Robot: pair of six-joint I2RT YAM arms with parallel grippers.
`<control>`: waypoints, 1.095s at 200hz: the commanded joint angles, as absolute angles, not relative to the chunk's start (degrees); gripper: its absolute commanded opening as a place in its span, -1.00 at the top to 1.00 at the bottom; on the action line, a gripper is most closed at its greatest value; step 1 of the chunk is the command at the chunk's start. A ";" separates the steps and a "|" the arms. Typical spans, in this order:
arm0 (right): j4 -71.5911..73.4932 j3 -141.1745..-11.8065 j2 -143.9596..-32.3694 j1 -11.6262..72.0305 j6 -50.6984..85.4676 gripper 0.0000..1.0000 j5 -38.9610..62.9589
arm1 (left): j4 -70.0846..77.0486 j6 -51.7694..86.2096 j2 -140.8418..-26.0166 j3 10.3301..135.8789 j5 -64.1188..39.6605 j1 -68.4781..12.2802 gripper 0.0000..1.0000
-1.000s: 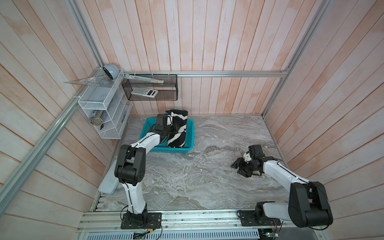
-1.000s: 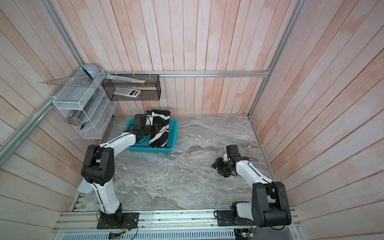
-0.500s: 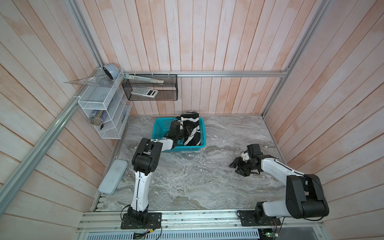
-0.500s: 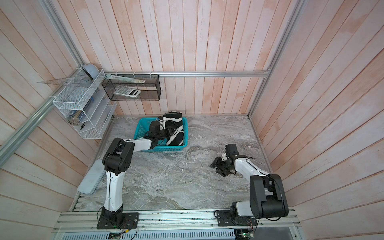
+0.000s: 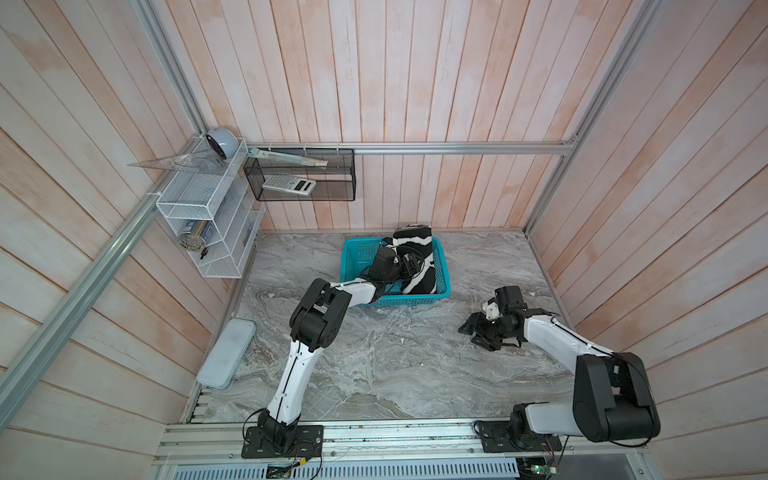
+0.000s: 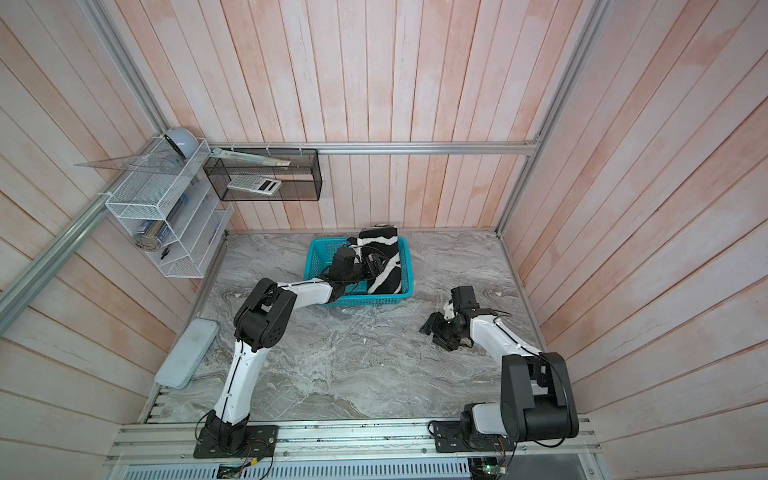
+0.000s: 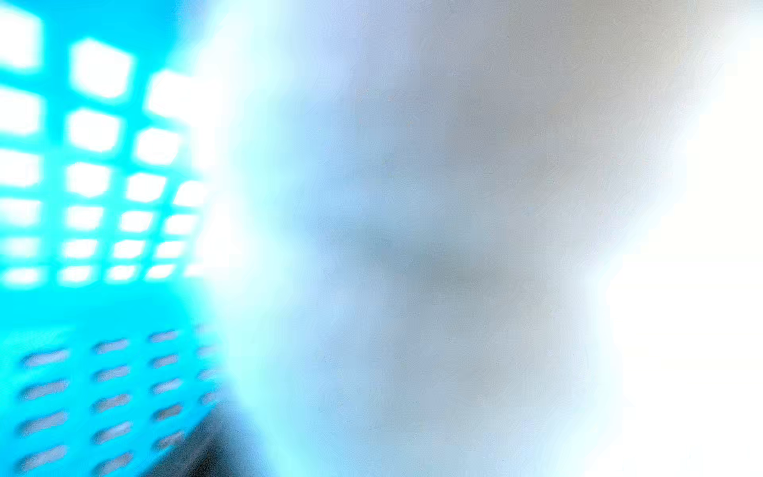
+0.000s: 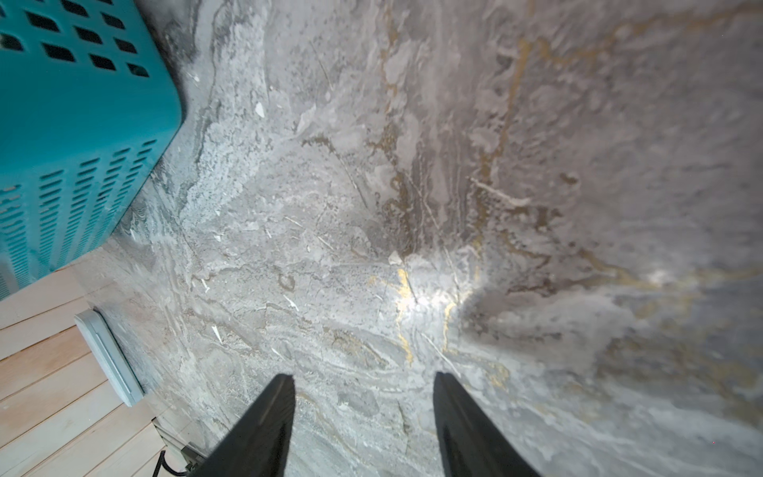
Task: Roll up the pillowcase
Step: Move the bin to the center of the board, then reset both arms
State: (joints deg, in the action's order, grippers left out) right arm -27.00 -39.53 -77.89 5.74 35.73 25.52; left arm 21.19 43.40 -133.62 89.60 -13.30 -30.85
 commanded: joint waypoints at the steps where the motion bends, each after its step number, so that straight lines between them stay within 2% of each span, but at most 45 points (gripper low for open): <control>1: -29.40 -41.21 -75.92 5.52 34.48 -0.19 24.45 | 11.98 36.82 -127.40 88.40 -9.59 -30.09 -1.00; 37: -30.14 -41.44 -74.13 5.48 34.74 -0.19 24.19 | 2.29 29.67 -117.55 85.34 -1.99 -30.10 -1.00; 72: -31.58 -42.45 -73.36 5.39 34.28 -0.20 23.47 | -0.98 27.78 -114.03 86.54 -8.67 -30.31 -1.00; 89: -33.82 -44.42 -71.71 5.48 33.48 -0.20 22.13 | -1.81 27.03 -109.10 83.88 -6.81 -30.96 -1.00; 109: -36.71 -48.78 -67.28 5.57 31.73 -0.20 15.93 | -3.08 23.33 -97.19 76.69 1.93 -32.30 -1.00; 132: -36.32 -54.72 -62.53 8.25 32.34 -0.21 1.66 | -7.38 17.26 -85.04 71.25 13.57 -33.59 -1.00; 145: -30.16 -55.17 -60.83 12.19 30.01 -0.21 -7.97 | -3.50 14.56 -79.06 65.39 24.28 -33.66 -1.00; 146: -29.63 -55.10 -60.78 12.51 30.04 -0.35 -9.13 | -2.94 14.13 -78.64 64.69 25.02 -33.66 -1.00; 148: -28.26 -54.93 -60.64 13.10 30.38 -0.74 -11.05 | -1.68 13.07 -77.89 63.39 26.16 -33.60 -1.00; 150: -27.17 -54.69 -60.58 13.58 30.86 -0.90 -13.48 | -0.33 11.81 -77.15 62.23 27.13 -33.43 -1.00; 152: -25.75 -54.32 -60.50 14.16 31.56 -0.94 -15.41 | 1.24 10.27 -76.42 60.87 28.03 -33.23 -1.00; 163: -13.80 -50.09 -60.63 15.49 30.58 -0.96 -23.82 | 10.22 1.07 -73.28 54.10 32.08 -32.72 -1.00; 179: 9.70 -41.32 -63.72 16.04 13.61 -0.96 -23.85 | 23.58 -7.59 -71.31 45.40 42.02 -31.71 -1.00; 189: 20.75 -36.87 -66.47 15.36 6.38 -0.96 -24.26 | 28.33 -8.79 -70.78 40.88 42.90 -29.02 -1.00; 211: 21.17 -34.13 -66.45 11.80 7.37 -0.96 -21.19 | 27.26 -1.16 -67.98 33.72 39.17 -21.27 -1.00; 219: 19.60 -33.32 -66.31 11.61 3.45 -0.96 -18.11 | 27.06 0.59 -67.40 31.86 38.82 -19.50 -1.00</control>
State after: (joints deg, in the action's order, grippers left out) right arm 9.21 -35.27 -67.81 13.69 13.96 -18.11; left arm 21.98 -0.69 -69.23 36.69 34.76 -24.73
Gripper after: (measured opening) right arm 0.978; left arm 0.998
